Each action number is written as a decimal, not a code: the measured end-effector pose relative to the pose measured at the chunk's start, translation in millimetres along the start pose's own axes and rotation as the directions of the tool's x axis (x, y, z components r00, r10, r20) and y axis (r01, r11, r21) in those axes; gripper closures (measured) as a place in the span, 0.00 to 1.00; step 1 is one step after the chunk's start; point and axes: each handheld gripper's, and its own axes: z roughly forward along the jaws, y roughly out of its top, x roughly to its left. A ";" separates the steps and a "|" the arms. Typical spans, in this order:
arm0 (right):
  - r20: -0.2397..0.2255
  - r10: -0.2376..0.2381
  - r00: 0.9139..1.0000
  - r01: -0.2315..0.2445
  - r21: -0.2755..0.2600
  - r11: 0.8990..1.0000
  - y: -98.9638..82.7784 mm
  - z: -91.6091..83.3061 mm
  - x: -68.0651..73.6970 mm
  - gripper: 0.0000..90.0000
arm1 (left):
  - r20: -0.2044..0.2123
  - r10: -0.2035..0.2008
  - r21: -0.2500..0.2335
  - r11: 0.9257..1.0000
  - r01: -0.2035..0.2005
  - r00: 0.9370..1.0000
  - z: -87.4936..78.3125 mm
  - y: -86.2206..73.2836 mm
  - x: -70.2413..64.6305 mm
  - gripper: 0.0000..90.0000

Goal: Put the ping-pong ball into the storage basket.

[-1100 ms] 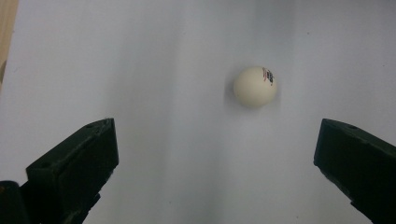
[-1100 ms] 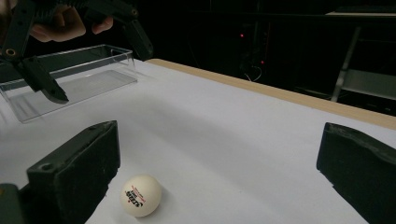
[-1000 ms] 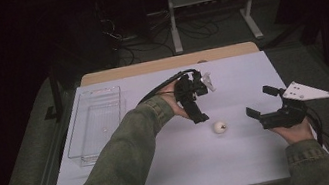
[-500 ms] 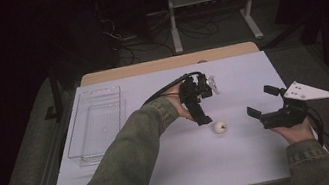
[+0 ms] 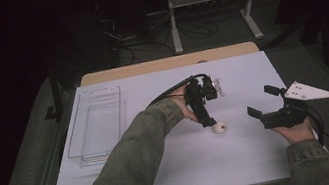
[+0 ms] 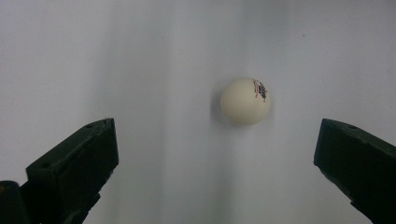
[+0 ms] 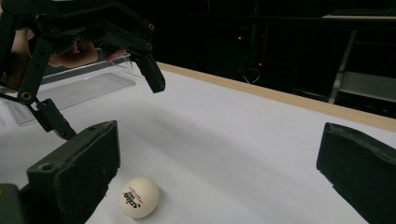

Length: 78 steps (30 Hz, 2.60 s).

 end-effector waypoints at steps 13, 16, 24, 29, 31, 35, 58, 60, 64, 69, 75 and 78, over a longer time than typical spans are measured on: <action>-0.002 -0.003 1.000 0.003 0.001 1.000 0.0 0.0 0.4 0.00 | 0.018 0.013 0.014 1.000 -0.013 1.000 13.5 3.0 -0.9 0.00; -0.002 -0.002 1.000 0.002 0.000 1.000 -0.1 -0.3 0.1 0.00 | 0.025 0.011 0.013 1.000 -0.012 1.000 16.8 3.7 -1.3 0.00; 0.000 -0.001 1.000 0.001 0.001 1.000 -0.1 -0.9 0.5 0.00 | 0.038 0.010 0.015 1.000 -0.011 0.999 25.3 5.3 -1.3 0.00; 0.001 0.001 1.000 -0.001 0.002 1.000 -0.5 -1.2 0.5 0.00 | 0.044 0.009 0.020 1.000 -0.009 0.999 30.4 6.1 -2.1 0.00; 0.001 0.001 1.000 -0.001 0.002 1.000 -0.5 -1.3 0.6 0.00 | 0.047 0.007 0.021 1.000 -0.008 0.999 31.9 6.6 -2.2 0.00; 0.003 0.004 1.000 -0.004 0.001 1.000 -0.5 -1.8 0.6 0.00 | 0.051 0.001 0.017 1.000 -0.002 0.999 35.2 6.9 -2.3 0.00; -0.001 0.004 1.000 -0.004 0.006 1.000 -1.5 -1.7 0.3 0.00 | 0.080 0.007 0.032 0.999 -0.010 0.997 54.3 11.5 -6.0 0.00; -0.002 0.004 1.000 -0.004 0.005 1.000 -1.4 -1.8 0.5 0.00 | 0.083 0.011 0.040 0.999 -0.014 0.996 56.4 12.1 -7.0 0.00; -0.002 0.004 1.000 -0.004 0.003 1.000 -1.3 -2.1 0.4 0.00 | 0.084 0.015 0.044 0.999 -0.019 0.996 60.3 12.6 -8.2 0.01; -0.004 0.005 1.000 -0.005 0.005 1.000 -1.6 -2.0 0.2 0.00 | 0.083 0.020 0.042 0.999 -0.024 0.996 63.7 13.2 -10.0 0.04; -0.005 0.004 1.000 -0.004 0.006 1.000 -1.5 -2.0 0.5 0.00 | 0.083 0.020 0.057 0.998 -0.025 0.996 67.6 12.1 -10.4 0.07; -0.005 0.005 1.000 -0.005 0.006 1.000 -1.6 -2.1 0.4 0.00 | 0.078 0.019 0.067 0.997 -0.025 0.997 68.8 11.7 -11.0 0.09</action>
